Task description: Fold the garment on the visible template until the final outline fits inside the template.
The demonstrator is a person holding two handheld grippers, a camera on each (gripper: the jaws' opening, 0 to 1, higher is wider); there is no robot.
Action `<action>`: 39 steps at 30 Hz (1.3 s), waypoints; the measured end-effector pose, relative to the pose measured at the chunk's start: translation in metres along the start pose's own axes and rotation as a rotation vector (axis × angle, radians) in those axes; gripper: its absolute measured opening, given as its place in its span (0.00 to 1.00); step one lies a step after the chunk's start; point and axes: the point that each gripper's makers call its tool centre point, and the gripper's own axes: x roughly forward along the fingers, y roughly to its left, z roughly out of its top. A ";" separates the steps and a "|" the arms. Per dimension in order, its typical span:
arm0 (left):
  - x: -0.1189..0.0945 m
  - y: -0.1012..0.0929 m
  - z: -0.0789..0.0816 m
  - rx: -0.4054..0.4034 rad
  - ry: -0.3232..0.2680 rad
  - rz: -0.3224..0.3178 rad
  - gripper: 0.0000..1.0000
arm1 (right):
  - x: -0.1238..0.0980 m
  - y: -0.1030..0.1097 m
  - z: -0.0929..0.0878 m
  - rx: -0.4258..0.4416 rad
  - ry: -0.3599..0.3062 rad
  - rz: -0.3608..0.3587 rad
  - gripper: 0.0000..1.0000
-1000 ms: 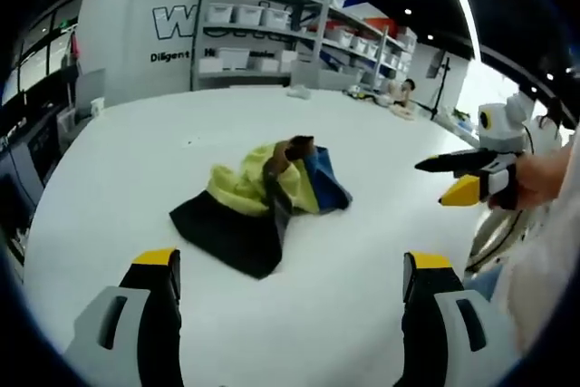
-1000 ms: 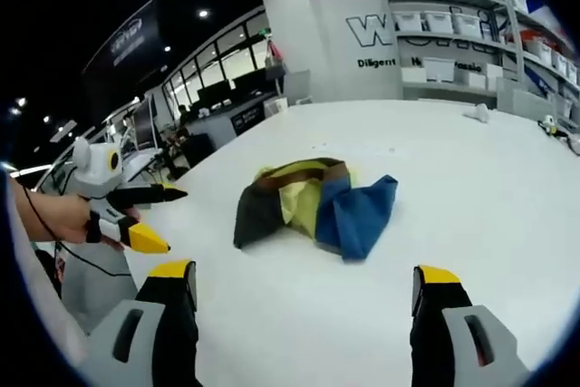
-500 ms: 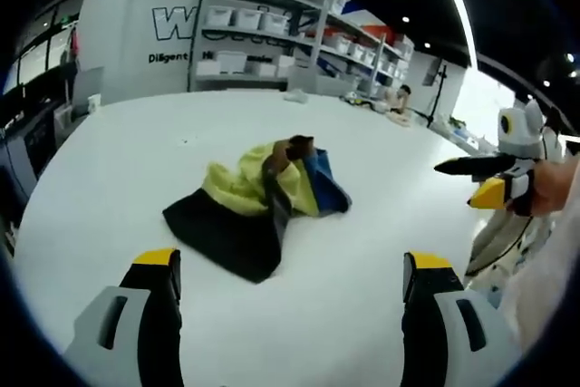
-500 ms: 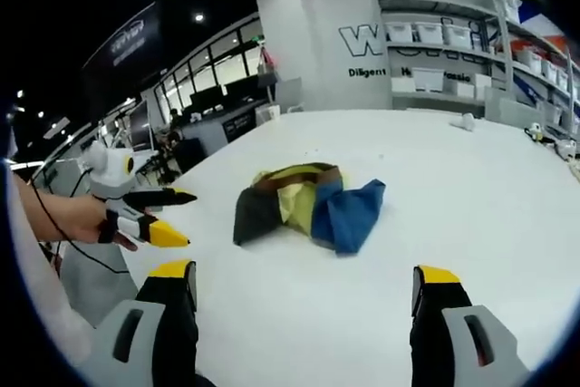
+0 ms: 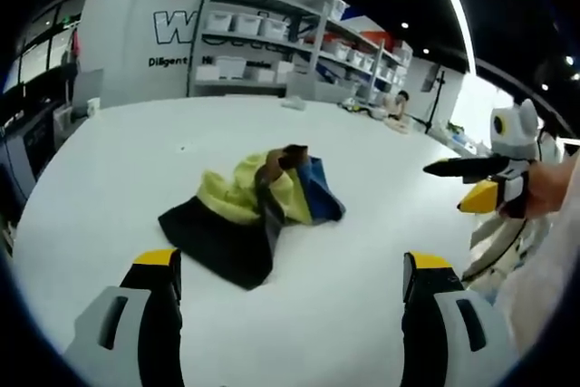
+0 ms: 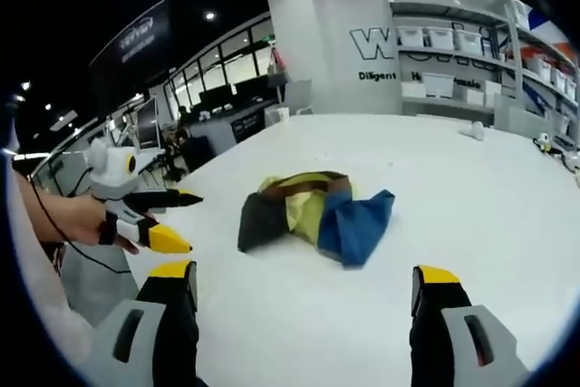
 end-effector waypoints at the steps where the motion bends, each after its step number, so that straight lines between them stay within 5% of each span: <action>1: 0.000 0.000 0.000 -0.001 -0.001 0.000 0.99 | 0.000 0.000 0.000 0.001 0.000 0.002 0.97; 39: -0.002 0.005 -0.001 0.016 0.012 0.015 0.97 | 0.004 -0.011 -0.007 0.024 0.017 0.002 0.94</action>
